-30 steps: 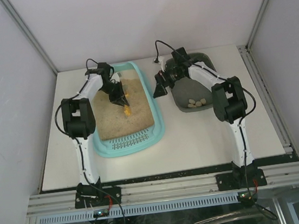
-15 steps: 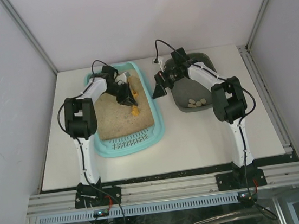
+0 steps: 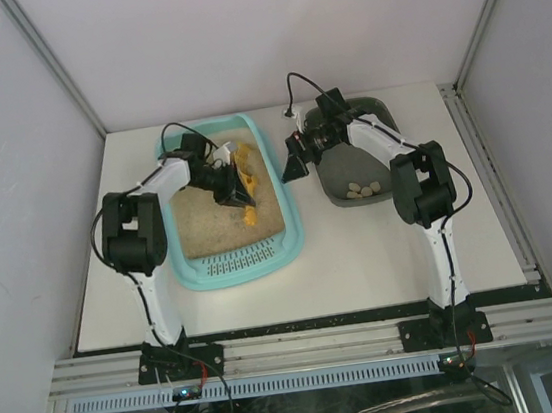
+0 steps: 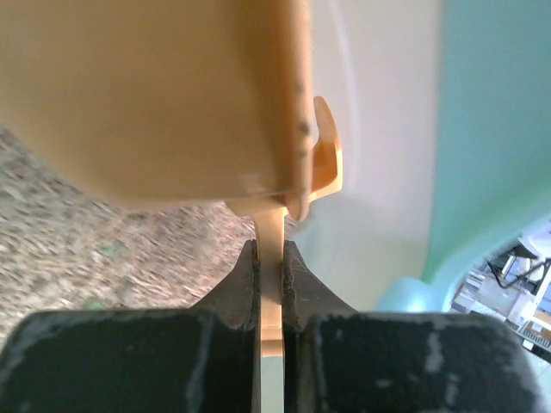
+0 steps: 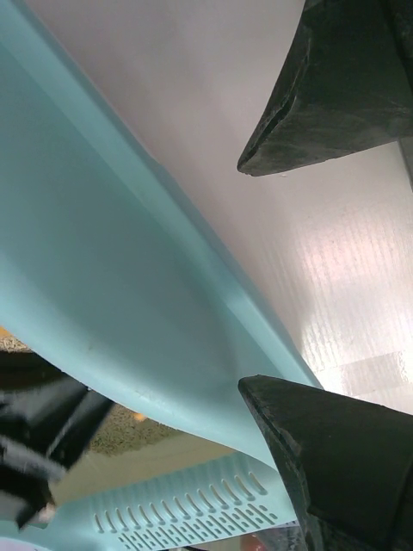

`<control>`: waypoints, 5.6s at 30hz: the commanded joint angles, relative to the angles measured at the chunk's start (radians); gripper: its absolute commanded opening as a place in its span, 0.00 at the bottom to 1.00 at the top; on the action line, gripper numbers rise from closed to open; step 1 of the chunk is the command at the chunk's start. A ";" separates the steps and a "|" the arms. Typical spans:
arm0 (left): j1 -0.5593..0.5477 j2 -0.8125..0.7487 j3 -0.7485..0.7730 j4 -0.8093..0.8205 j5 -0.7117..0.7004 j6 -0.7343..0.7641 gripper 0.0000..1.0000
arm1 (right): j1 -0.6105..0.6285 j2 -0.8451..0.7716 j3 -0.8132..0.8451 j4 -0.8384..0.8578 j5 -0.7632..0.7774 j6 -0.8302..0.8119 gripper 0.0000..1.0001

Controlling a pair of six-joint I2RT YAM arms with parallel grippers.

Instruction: Clean the litter box

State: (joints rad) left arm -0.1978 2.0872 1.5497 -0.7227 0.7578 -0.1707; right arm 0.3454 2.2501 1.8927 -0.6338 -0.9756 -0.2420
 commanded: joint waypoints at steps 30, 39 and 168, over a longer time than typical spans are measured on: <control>0.034 -1.018 -0.945 1.186 0.154 -0.781 0.00 | -0.025 -0.265 -0.101 -0.218 -0.023 -0.100 1.00; 0.051 -0.889 -1.261 2.249 0.049 -1.328 0.00 | -0.046 -0.511 -0.342 -0.296 0.079 -0.156 1.00; -0.187 -0.813 -0.310 0.279 -0.054 -0.261 0.00 | -0.528 -1.041 -0.820 -0.163 0.139 -0.150 1.00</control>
State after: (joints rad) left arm -0.5400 1.3167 1.5661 -0.6609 0.3302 -0.3088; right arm -0.1936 1.2247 1.0500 -0.8261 -0.8413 -0.4080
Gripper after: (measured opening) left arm 0.075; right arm 0.997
